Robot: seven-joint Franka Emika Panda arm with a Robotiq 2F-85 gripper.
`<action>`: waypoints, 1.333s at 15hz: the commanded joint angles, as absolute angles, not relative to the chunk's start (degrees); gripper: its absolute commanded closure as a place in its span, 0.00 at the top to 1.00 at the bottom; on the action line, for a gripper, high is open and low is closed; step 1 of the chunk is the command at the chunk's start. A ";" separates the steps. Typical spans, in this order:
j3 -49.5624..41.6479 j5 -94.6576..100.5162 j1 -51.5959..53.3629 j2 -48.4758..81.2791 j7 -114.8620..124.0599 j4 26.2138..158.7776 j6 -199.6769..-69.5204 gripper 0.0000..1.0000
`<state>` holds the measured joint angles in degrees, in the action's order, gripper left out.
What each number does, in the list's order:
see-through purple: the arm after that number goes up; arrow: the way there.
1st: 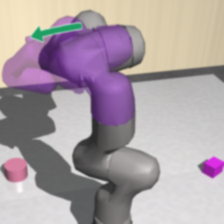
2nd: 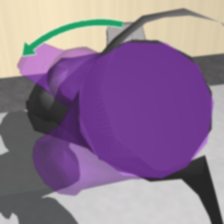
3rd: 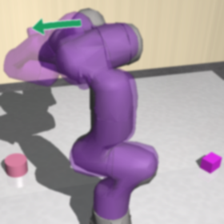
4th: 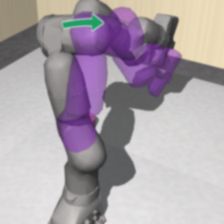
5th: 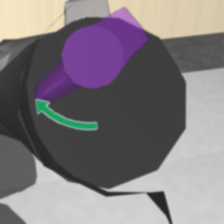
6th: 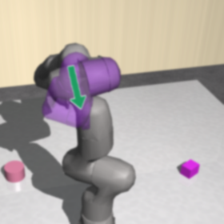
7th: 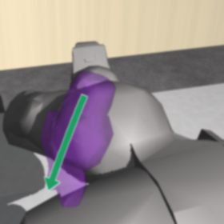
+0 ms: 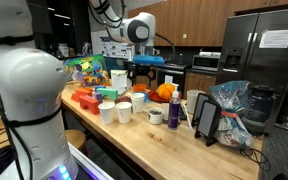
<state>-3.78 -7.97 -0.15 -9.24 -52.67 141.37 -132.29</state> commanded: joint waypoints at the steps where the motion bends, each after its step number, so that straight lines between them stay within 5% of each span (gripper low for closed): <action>1: -4.74 -7.24 0.09 -19.52 -53.86 147.49 -130.20 1.00; 13: -9.14 -0.06 0.60 -40.69 -61.65 162.57 -124.30 1.00; 20: -9.30 2.15 2.90 -39.96 -65.87 159.45 -123.63 1.00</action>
